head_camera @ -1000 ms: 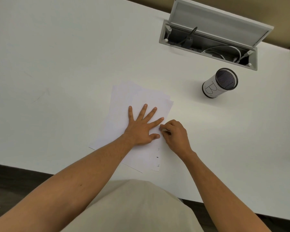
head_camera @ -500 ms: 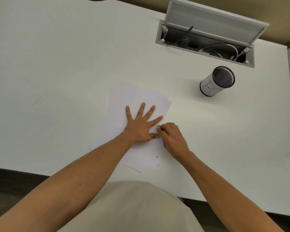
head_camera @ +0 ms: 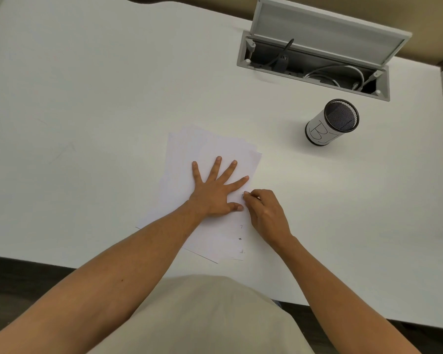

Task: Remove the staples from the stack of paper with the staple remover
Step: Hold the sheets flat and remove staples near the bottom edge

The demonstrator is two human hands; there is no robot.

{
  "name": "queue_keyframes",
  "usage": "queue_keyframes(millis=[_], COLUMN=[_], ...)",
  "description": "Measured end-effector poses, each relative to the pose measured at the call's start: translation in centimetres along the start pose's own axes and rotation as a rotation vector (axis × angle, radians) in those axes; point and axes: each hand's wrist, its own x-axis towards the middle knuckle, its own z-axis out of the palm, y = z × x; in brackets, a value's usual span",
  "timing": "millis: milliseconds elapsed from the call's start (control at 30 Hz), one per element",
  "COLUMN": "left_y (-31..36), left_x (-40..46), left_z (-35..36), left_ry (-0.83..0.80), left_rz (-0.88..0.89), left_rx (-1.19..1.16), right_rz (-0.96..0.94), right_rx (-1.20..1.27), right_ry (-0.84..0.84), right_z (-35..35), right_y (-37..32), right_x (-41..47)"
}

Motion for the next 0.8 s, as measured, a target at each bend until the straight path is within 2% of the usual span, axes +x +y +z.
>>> queue_keyframes(millis=[67,333,633,800], left_y=[0.0,0.0,0.0,0.0], left_x=[0.0,0.0,-0.1,-0.1], left_z=[0.0,0.0,-0.2,-0.2], left_ry=[0.0,0.006,0.01,0.007], left_rz=[0.002,0.005,0.0,0.005], left_rx=[0.003,0.001,-0.006,-0.013], right_rz=[0.085,0.14,0.261,0.288], right_rx=[0.061,0.169,0.239,0.287], right_ry=[-0.02,-0.079,0.01,-0.015], right_z=[-0.2,-1.0,-0.5,-0.2], right_y=[-0.1,-0.3,-1.0,-1.5], right_x=[0.3,1.3,1.6,2.0])
